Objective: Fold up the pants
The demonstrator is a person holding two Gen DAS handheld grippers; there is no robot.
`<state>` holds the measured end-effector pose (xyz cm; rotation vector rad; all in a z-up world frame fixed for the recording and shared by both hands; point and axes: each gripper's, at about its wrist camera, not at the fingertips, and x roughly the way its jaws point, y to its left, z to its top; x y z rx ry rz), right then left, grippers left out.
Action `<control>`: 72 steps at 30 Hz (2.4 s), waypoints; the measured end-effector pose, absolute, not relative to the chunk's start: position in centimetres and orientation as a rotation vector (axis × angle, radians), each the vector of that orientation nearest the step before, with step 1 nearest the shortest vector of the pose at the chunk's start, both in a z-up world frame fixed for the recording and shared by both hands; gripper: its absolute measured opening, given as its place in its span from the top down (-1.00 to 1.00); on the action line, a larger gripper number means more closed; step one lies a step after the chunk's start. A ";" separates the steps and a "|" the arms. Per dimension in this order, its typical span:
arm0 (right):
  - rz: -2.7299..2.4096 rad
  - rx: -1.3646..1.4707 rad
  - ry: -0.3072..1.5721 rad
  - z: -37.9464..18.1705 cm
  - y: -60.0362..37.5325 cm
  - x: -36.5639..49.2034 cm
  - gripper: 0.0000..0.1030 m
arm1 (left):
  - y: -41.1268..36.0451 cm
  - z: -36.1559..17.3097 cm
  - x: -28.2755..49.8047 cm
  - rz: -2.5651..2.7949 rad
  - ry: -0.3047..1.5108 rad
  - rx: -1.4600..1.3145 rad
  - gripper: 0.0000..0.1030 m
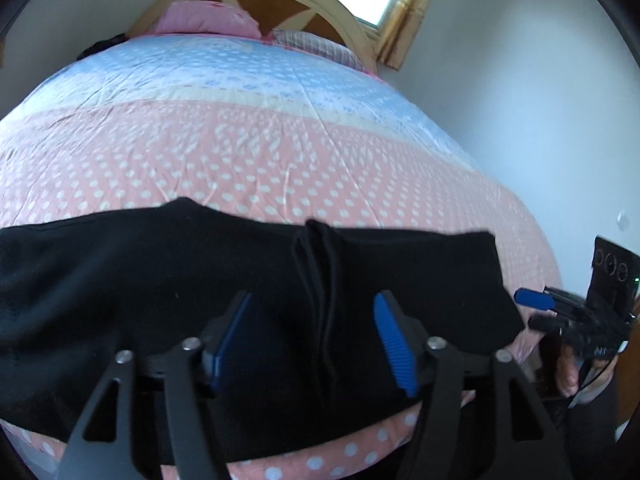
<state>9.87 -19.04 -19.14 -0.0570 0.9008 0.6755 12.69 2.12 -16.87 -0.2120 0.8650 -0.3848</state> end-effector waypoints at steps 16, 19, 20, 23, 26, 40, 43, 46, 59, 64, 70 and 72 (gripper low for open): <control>0.515 0.252 0.854 -18.3 -21.5 19.3 0.02 | 1.8 -16.7 16.1 -0.263 0.794 -0.050 -0.43; 0.540 0.308 0.840 -18.7 -22.3 19.7 0.02 | 2.0 -18.0 17.5 -0.240 0.845 -0.063 -0.45; 0.540 0.311 0.839 -18.5 -22.6 19.5 0.02 | 2.2 -18.6 17.7 -0.239 0.857 -0.069 -0.46; 0.523 0.309 0.823 -17.9 -22.6 18.2 0.02 | 2.0 -18.8 17.3 -0.241 0.831 -0.060 -0.49; 0.578 0.290 0.817 -17.2 -22.2 16.2 0.02 | 2.5 -18.2 16.7 -0.248 0.830 -0.102 -0.48; 0.626 0.229 0.820 -17.6 -20.5 12.7 0.01 | 1.2 -18.7 12.2 -0.295 0.811 0.010 -0.67; 0.666 0.186 0.785 -16.2 -18.4 12.7 0.01 | 2.7 -17.8 12.5 -0.281 0.802 -0.012 -0.67; 0.727 0.128 0.779 -15.7 -15.3 13.0 0.01 | 5.9 -16.7 12.9 -0.229 0.784 -0.030 -0.67; 0.873 0.016 0.840 -19.0 -5.4 13.1 0.01 | 26.8 -17.3 12.6 0.174 0.754 -0.210 -0.59; 0.859 0.046 0.843 -19.5 -5.9 13.0 0.01 | 28.6 -20.0 13.3 0.103 0.801 -0.390 -0.08; 0.843 0.078 0.819 -18.9 -6.9 13.2 0.01 | 27.3 -20.4 13.4 0.079 0.787 -0.401 -0.08; 0.839 0.077 0.815 -18.7 -6.9 13.0 0.01 | 26.9 -20.7 13.5 0.081 0.787 -0.379 -0.12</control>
